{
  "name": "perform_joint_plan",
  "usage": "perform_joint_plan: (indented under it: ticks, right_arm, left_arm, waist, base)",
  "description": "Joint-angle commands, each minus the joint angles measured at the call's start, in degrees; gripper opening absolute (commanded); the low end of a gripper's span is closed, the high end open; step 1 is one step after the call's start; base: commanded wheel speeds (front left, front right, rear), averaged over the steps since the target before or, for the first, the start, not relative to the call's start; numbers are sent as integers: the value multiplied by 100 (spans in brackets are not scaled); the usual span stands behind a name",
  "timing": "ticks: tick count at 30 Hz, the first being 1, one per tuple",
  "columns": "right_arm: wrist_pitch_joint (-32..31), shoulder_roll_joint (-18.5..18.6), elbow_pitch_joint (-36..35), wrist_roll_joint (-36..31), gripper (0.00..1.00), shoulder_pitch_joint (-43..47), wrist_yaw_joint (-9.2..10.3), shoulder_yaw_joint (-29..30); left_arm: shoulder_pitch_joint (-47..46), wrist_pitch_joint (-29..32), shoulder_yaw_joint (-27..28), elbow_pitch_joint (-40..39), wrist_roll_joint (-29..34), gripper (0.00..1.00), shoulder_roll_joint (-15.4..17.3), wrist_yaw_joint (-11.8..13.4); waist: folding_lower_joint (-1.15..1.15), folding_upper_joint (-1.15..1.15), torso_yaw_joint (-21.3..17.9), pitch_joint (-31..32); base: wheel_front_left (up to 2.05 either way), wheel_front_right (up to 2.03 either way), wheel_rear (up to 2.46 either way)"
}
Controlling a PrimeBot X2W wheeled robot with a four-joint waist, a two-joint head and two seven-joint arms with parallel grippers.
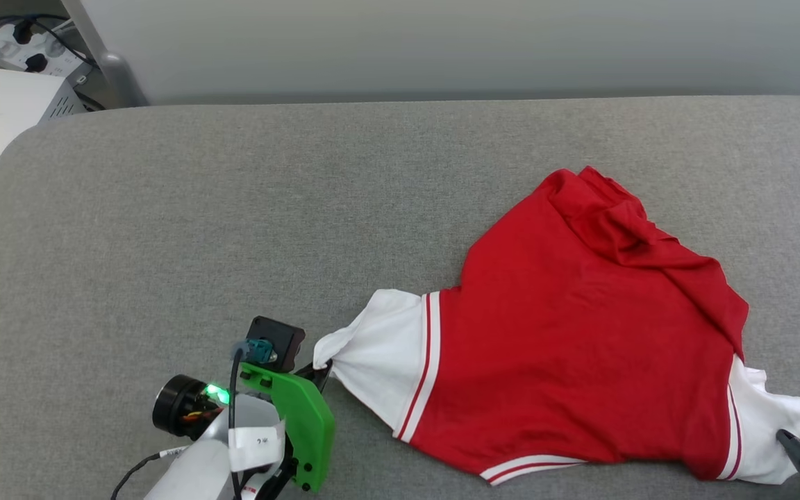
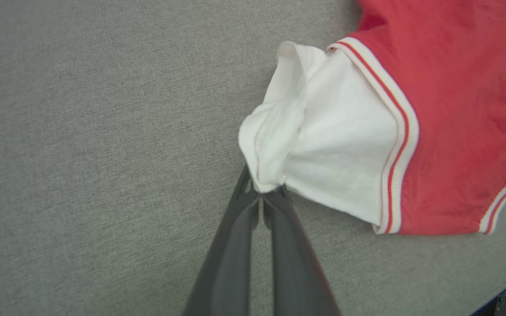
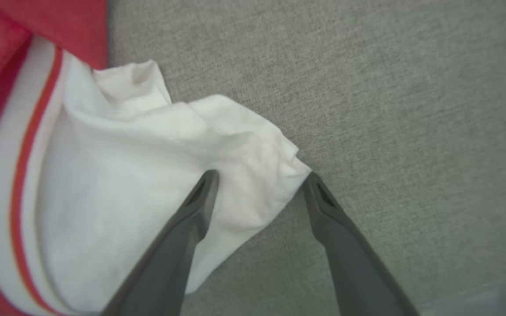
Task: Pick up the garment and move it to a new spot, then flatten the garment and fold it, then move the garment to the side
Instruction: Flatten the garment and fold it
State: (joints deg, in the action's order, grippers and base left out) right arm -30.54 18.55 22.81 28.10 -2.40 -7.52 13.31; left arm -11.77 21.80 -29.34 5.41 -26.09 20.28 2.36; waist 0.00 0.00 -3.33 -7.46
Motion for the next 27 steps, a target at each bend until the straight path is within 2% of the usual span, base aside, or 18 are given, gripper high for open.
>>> perform_joint_plan:
  ticks: [1, 2, 3, 4, 5, 6, 10, 14, 20, 27]
  right_arm:
    - [-197, -50, 210, 96, 100, -24, 3, -134]
    - [-354, -57, 343, 155, 82, -19, 3, -199]
    - [-470, -74, 440, 218, 49, -21, 3, -230]
    - [-609, -90, 534, 270, 26, -20, 3, -280]
    - [-684, -97, 562, 302, 8, -19, 3, -319]
    - [-743, -115, 579, 360, 0, -29, 3, -336]
    - [-751, -69, 520, 495, 0, -110, 3, -362]
    - [-453, 42, 213, 593, 0, -241, 3, -208]
    - [-25, 174, -971, 581, 0, -385, 3, -12]
    - [104, 87, -2465, 136, 0, -848, 3, -68]
  left_arm:
    - [11, -24, 9, -18, 26, 0, 20, 43]
    - [17, -35, 8, -14, 19, 0, 15, 48]
    - [25, -44, 10, -10, 13, 0, 17, 52]
    - [33, -67, 23, -8, 6, 0, 16, 67]
    - [41, -75, 28, -6, -3, 0, 19, 73]
    - [51, -87, 39, -6, -14, 0, 22, 84]
    - [93, -156, 91, -29, -56, 0, 36, 124]
    - [87, -332, 194, -112, -73, 0, 56, 178]
    - [27, -779, 508, -455, -174, 0, 69, 266]
    - [-467, -1072, 1060, -836, -215, 0, 342, 345]
  waist:
    - [0, 0, 69, -25]
    - [0, 0, 95, -25]
    - [0, 0, 109, -25]
    - [0, 0, 122, -25]
    - [0, 0, 130, -28]
    - [0, 0, 131, -31]
    - [0, 0, 99, -22]
    - [0, 0, 67, 16]
    - [0, 0, -13, 107]
    - [0, 0, -150, 145]
  base:
    - [0, 0, 0]
    - [0, 0, 0]
    - [0, 0, 0]
    - [0, 0, 0]
    - [0, 0, 0]
    - [0, 0, 0]
    - [0, 0, 0]
    - [0, 0, 0]
    - [0, 0, 0]
    - [0, 0, 0]
